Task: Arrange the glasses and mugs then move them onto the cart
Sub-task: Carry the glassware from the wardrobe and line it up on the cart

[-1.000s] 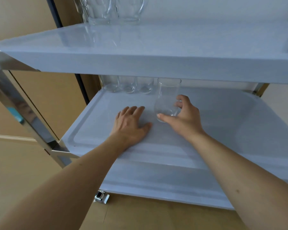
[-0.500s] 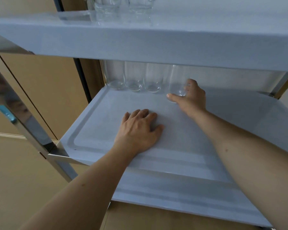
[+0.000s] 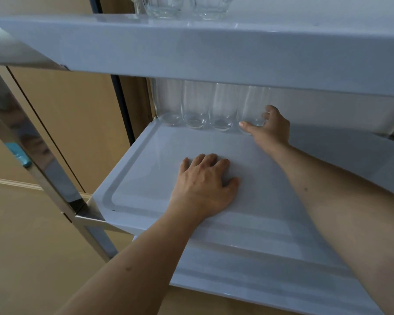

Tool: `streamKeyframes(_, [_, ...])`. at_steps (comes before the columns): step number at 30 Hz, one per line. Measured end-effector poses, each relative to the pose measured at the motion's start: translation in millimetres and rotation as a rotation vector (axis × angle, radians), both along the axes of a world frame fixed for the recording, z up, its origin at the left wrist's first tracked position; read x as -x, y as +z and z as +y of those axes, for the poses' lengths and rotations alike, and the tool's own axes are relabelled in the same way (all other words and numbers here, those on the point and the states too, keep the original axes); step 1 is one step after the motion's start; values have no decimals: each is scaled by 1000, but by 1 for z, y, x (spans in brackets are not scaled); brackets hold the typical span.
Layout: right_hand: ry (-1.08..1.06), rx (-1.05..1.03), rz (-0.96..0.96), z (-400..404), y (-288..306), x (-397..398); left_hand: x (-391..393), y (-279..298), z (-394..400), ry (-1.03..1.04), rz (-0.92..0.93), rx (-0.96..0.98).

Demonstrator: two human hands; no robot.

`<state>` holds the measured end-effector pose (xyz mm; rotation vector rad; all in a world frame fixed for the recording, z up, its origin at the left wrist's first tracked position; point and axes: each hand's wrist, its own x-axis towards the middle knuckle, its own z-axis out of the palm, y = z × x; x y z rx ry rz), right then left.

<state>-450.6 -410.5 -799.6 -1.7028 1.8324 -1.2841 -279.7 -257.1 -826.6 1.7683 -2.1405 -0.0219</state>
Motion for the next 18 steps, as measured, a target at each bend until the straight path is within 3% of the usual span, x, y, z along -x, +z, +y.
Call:
streamKeyframes(13, [-44, -78, 78, 6, 1, 3, 2, 0, -1, 3, 10, -7])
streamKeyframes(18, [-24, -117, 223, 29, -1, 10, 3, 3, 0, 12, 4, -30])
